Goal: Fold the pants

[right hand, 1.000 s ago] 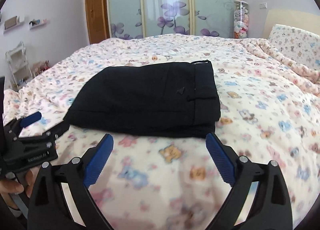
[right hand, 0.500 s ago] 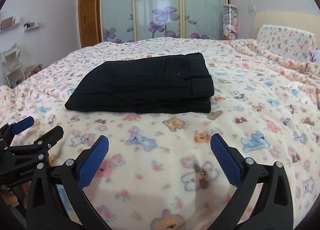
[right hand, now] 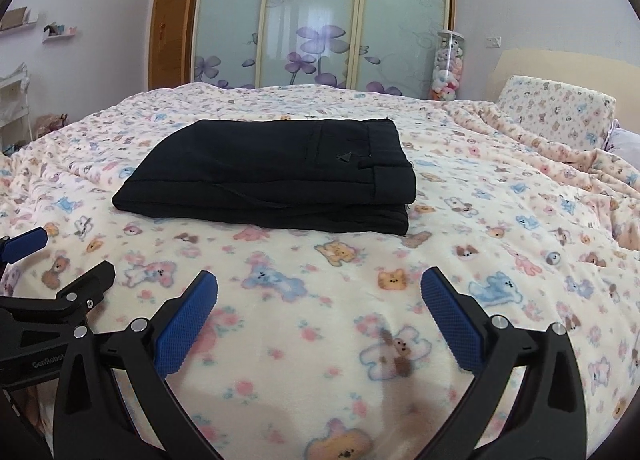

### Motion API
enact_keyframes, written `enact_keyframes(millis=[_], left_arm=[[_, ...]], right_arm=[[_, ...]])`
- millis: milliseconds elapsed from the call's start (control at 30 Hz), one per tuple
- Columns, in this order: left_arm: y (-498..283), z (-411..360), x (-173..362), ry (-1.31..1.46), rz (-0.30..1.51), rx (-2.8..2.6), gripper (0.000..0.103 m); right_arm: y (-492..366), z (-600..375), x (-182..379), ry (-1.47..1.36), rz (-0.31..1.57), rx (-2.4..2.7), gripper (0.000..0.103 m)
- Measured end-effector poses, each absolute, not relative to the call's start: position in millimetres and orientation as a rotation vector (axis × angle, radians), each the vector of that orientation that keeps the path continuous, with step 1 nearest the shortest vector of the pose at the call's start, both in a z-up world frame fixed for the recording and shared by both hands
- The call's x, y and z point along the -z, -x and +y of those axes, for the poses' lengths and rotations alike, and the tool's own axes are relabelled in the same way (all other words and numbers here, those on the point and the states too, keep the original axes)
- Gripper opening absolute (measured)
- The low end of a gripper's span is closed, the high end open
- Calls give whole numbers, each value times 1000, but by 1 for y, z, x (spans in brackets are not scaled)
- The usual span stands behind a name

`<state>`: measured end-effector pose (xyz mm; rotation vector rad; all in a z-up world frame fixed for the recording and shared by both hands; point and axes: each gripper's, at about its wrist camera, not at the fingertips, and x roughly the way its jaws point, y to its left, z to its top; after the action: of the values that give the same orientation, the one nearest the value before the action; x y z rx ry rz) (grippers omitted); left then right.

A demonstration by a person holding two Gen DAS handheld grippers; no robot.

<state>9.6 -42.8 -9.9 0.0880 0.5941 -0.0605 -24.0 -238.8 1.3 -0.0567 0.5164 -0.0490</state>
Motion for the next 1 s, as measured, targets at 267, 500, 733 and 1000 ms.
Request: enact_keyframes(millis=[267, 500, 733, 1000], left_arm=[[-9, -41, 9, -75, 581, 48, 101], [-9, -41, 7, -69, 570, 47, 101], [-6, -41, 4, -67, 546, 47, 101], [-6, -42, 4, -62, 547, 61, 101]], right_arm=[[21, -240, 2, 38, 536, 52, 102], [20, -237, 4, 47, 544, 42, 102], [20, -237, 5, 43, 546, 37, 102], [20, -236, 5, 43, 548, 38, 102]])
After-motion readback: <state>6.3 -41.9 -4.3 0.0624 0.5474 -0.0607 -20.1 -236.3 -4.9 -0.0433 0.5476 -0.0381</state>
